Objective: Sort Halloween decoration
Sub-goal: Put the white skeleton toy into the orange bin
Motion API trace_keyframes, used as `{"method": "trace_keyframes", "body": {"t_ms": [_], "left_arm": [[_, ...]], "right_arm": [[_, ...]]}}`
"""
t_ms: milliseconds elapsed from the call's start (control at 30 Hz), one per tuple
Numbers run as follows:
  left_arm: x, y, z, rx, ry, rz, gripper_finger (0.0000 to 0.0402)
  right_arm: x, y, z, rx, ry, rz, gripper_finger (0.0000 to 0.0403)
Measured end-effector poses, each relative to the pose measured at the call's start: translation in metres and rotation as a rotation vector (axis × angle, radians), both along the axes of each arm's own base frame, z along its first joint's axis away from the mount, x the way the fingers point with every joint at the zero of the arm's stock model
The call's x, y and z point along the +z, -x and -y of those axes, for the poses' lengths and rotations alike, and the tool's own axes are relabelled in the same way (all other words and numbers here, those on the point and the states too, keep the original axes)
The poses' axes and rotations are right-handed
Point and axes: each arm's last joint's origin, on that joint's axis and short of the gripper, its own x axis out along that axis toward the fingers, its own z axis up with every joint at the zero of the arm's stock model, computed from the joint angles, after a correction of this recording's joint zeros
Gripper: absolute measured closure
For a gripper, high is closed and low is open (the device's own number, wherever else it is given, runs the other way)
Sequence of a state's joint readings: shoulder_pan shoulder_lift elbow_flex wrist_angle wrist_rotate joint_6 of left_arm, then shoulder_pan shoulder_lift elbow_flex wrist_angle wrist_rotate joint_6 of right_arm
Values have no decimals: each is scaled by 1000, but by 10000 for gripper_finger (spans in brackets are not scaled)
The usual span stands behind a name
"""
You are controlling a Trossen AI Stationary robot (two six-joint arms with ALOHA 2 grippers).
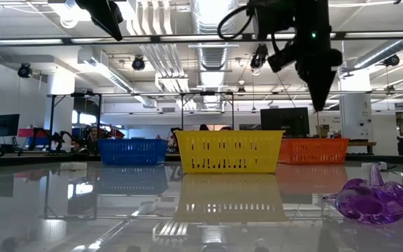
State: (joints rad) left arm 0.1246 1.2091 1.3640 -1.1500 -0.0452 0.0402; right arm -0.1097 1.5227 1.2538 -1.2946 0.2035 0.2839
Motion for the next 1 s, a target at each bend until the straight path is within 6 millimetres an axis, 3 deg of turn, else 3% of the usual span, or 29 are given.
{"method": "trace_keyframes", "body": {"t_ms": [267,467,1000], "left_arm": [[0,1,0,6,4,-6,290],[-1,1,0,23,16,-8,290],[-1,1,0,36,24,-7,290]], "right_arm": [[-36,8,-7,193,-237,-8,273],[-54,15,-10,268,-317,-23,273],[-82,29,-16,179,-415,-15,273]]}}
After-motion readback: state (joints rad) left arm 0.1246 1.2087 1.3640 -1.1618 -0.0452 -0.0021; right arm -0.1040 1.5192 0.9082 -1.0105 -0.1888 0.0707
